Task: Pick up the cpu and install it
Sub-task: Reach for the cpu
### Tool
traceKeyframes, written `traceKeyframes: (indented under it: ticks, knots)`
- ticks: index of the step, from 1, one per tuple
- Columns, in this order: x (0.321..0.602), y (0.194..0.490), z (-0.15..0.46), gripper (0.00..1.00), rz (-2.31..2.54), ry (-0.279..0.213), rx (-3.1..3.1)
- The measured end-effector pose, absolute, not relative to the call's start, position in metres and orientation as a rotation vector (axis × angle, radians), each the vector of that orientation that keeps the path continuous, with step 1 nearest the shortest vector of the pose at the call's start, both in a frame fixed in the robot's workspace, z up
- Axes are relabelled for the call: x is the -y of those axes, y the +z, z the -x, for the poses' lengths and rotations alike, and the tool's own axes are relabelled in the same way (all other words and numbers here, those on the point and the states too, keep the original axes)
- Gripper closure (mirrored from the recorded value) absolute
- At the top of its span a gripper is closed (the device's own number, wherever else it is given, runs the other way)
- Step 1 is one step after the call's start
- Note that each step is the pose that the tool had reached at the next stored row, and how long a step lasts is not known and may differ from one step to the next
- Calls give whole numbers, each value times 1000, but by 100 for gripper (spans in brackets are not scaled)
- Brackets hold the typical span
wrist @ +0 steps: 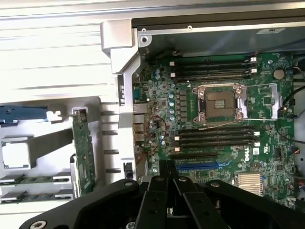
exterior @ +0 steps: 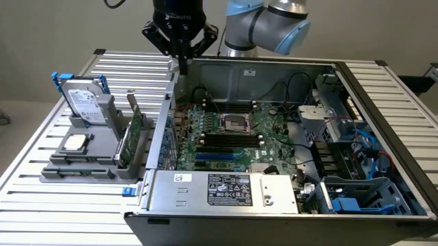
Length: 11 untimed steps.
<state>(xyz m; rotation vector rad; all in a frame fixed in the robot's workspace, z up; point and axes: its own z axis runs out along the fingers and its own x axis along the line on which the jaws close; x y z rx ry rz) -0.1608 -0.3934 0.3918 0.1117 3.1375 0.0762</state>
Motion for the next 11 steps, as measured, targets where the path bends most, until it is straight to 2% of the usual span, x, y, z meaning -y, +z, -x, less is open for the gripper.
traceKeyframes:
  ticks: [11]
  knots:
    - [389, 390, 210, 89, -114, 75, -3165]
